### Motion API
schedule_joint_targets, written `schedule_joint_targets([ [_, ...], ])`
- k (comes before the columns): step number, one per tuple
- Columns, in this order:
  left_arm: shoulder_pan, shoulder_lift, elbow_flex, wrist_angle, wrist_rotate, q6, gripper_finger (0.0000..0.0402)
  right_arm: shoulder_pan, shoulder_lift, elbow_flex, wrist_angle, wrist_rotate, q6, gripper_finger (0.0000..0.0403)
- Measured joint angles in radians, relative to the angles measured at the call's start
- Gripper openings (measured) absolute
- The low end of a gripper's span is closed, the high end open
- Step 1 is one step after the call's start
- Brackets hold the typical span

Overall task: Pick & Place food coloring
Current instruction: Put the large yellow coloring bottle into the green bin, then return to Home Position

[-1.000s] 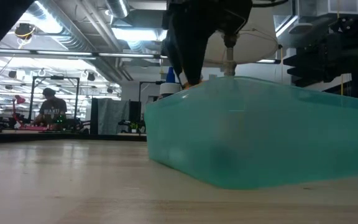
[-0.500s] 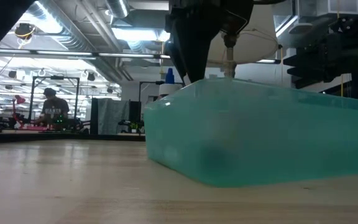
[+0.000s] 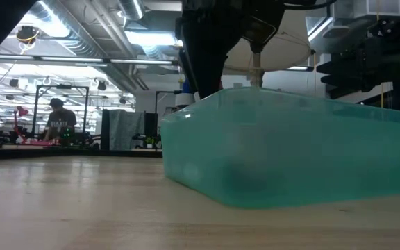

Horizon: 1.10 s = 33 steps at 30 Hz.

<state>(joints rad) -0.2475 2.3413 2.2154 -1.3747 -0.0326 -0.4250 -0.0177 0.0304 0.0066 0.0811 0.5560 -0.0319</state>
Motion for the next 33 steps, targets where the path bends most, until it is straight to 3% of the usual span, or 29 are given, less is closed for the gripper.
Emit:
schedule_joint_targets([
  [14,-0.001,0.0,0.004,-0.03,0.023,-0.018,0.0139,0.0,0.0,0.0,0.0,0.0,0.0,0.0397],
  [33,0.022,-0.02,0.136,-0.04,0.043,0.007,0.0152,0.0,0.0,0.0,0.0,0.0,0.0,0.0397],
])
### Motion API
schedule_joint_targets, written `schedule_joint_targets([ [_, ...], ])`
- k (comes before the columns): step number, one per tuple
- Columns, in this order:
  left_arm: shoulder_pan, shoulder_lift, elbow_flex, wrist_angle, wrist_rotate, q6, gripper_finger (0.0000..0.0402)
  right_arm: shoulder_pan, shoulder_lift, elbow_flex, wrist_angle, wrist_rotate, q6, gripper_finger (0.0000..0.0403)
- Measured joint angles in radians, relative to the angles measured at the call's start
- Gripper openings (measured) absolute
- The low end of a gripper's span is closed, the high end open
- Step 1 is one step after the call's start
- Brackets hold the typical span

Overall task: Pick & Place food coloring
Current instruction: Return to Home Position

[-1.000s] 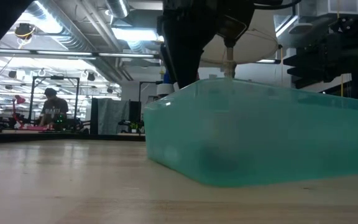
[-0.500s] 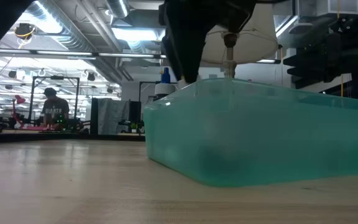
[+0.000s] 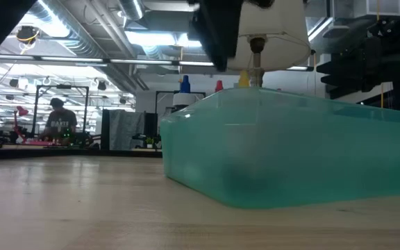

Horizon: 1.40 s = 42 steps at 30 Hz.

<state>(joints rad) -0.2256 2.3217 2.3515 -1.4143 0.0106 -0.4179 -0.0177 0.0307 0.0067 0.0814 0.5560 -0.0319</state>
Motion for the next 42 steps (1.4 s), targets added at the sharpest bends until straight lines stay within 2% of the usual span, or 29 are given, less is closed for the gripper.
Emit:
schedule_joint_targets([
  [8,0.005,-0.124,-0.007,0.006,-0.116,0.011,0.0162,0.0,0.0,0.0,0.0,0.0,0.0,0.0397],
  [14,0.008,-0.254,-0.14,0.082,-0.136,0.045,0.0219,0.0,0.0,0.0,0.0,0.0,0.0,0.0397],
  [19,0.01,-0.445,-0.405,0.239,-0.145,0.056,0.0281,0.0,0.0,0.0,0.0,0.0,0.0,0.0397],
  [23,0.01,-0.616,-0.651,0.364,-0.154,0.113,0.0307,0.0,0.0,0.0,0.0,0.0,0.0,0.0397],
  [32,0.03,-0.986,-1.141,0.497,-0.289,0.117,0.0309,0.0,0.0,0.0,0.0,0.0,0.0,0.0397],
  [36,0.05,-1.126,-1.295,0.514,-0.302,0.06,0.0309,0.0,0.0,0.0,0.0,0.0,0.0,0.0397],
  [42,0.088,-1.31,-1.486,0.68,-0.309,0.044,0.0313,0.0,0.0,0.0,0.0,0.0,0.0,0.0397],
])
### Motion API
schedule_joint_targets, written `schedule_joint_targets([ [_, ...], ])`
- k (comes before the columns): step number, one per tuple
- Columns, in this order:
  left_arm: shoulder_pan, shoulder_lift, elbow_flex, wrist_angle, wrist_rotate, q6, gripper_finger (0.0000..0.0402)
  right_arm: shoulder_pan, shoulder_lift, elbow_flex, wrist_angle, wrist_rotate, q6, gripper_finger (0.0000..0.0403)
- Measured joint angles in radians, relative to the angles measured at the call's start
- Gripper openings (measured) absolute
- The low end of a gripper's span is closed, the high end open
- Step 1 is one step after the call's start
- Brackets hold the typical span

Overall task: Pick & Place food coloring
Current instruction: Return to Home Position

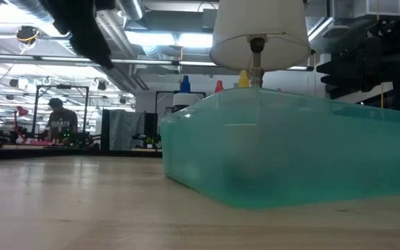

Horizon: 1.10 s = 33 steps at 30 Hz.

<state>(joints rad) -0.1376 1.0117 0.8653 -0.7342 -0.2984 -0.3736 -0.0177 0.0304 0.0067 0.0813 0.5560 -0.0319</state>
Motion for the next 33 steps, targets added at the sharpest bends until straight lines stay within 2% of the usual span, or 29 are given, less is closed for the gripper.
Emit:
schedule_joint_targets([
  [4,0.04,-0.118,-0.107,0.088,-0.033,-0.026,0.0323,0.0,0.0,0.0,0.0,0.0,0.0,0.0397],
  [7,0.075,-0.196,-0.167,0.089,-0.084,-0.033,0.0332,0.0,0.0,0.0,0.0,0.0,0.0,0.0397],
  [10,0.122,-0.277,-0.219,0.09,-0.092,-0.027,0.0344,0.0,0.0,0.0,0.0,0.0,0.0,0.0397],
  [16,0.218,-0.435,-0.34,0.196,-0.021,-0.024,0.0373,0.0,0.0,0.0,0.0,0.0,0.0,0.0397],
  [21,0.28,-0.54,-0.419,0.258,-0.003,-0.033,0.0395,0.0,0.0,0.0,0.0,0.0,0.0,0.0397],
  [27,0.342,-0.657,-0.512,0.484,0.029,0.0,0.04,0.0,0.0,0.0,0.0,0.0,0.0,0.0397],
  [33,0.412,-0.737,-0.592,0.538,0.086,0.035,0.04,0.0,0.0,0.0,0.0,0.0,0.0,0.0397],
])
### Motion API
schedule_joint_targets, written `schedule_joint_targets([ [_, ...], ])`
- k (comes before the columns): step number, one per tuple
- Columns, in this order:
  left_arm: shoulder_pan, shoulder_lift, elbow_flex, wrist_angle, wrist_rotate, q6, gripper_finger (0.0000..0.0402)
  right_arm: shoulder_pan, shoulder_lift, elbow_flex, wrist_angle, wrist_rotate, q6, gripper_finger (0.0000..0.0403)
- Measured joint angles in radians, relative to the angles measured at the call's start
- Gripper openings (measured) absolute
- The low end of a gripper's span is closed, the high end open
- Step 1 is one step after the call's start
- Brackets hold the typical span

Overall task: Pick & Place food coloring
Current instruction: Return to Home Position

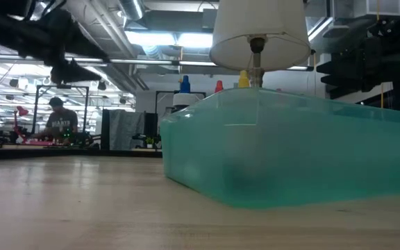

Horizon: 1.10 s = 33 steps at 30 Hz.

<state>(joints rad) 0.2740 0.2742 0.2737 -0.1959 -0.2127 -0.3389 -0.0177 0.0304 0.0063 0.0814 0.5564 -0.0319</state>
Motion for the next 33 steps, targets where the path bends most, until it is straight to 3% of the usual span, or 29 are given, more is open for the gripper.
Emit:
schedule_joint_targets([
  [12,0.138,-0.168,-0.137,0.005,-0.013,0.037,0.04,0.0,0.0,0.0,0.0,0.0,0.0,0.0397],
  [19,0.142,-0.223,-0.19,0.072,0.015,0.168,0.04,0.0,0.0,0.0,0.0,0.0,0.0,0.0397],
  [25,0.156,-0.24,-0.208,0.065,0.012,0.19,0.04,0.0,0.0,0.0,0.0,0.0,0.0,0.0397],
  [33,0.161,-0.263,-0.227,0.136,-0.072,0.29,0.04,0.0,0.0,0.0,0.0,0.0,0.0,0.0397],
])
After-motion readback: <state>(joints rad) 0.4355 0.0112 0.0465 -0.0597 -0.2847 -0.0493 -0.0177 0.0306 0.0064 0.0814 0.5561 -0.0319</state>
